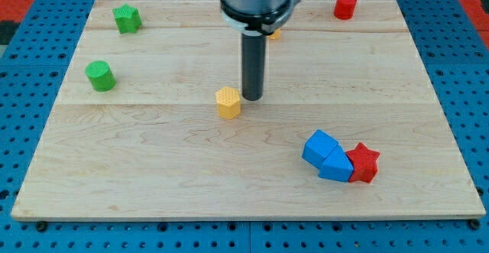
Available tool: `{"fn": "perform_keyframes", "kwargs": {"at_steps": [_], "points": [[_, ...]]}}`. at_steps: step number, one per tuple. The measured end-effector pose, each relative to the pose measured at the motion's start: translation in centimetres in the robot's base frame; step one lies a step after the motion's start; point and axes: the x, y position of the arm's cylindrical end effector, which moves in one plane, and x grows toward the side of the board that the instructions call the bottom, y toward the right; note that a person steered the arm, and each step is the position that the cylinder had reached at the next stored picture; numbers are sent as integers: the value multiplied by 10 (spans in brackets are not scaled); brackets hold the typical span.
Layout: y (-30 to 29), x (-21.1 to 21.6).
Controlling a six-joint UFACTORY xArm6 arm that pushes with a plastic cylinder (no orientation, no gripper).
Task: Push the yellow hexagon towards the blue cube
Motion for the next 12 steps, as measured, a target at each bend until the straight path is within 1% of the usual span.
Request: {"fn": "perform_keyframes", "kwargs": {"at_steps": [1,2,3,4,5,6,7,8,10,11,12], "points": [[-46,-2],[-102,7],[-150,29],[-188,39],[-204,39],[-204,39],[-234,39],[-238,33],[-105,27],[-55,28],[-42,47]]}}
